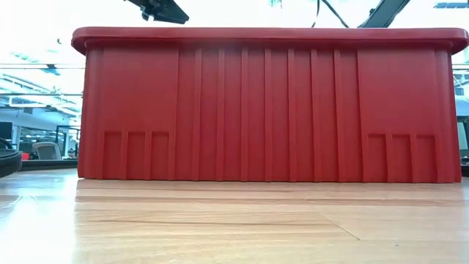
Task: Pick and place slides into bin
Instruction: Put the black slide into the red bin
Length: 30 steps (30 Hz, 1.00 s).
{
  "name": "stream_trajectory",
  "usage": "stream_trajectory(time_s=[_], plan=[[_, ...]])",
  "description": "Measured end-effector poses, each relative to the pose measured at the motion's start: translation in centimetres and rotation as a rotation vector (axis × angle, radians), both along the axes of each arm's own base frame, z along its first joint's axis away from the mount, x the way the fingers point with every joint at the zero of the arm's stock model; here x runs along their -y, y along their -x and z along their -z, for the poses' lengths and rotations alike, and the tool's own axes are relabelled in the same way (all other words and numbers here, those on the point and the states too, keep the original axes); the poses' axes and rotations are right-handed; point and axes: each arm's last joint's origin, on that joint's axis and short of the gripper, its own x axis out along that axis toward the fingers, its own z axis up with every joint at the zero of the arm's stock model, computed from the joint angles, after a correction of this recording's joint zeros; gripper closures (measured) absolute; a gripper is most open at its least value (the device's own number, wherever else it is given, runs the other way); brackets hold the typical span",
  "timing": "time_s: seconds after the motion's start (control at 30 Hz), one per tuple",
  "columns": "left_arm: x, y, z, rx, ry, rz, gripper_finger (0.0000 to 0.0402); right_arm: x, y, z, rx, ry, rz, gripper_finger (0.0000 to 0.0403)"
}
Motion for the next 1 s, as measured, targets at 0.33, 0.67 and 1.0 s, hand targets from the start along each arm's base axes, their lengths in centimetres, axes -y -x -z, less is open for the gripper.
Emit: stream_trajectory(time_s=[0.33,0.67,1.0], plan=[[0.0,0.0,0.0,0.005,0.012,0.007,0.0234,1.3,0.4,0.4,-0.010,0.034,0.074,0.0403],[0.0,0.0,0.0,0.010,0.028,0.003,0.0234,2.0,0.8,0.5,-0.013,0.026,0.085,0.0380],[0.0,0.0,0.0,0.011,0.029,0.003,0.0234,2.0,0.8,0.4,-0.003,0.018,0.102,0.0321]])
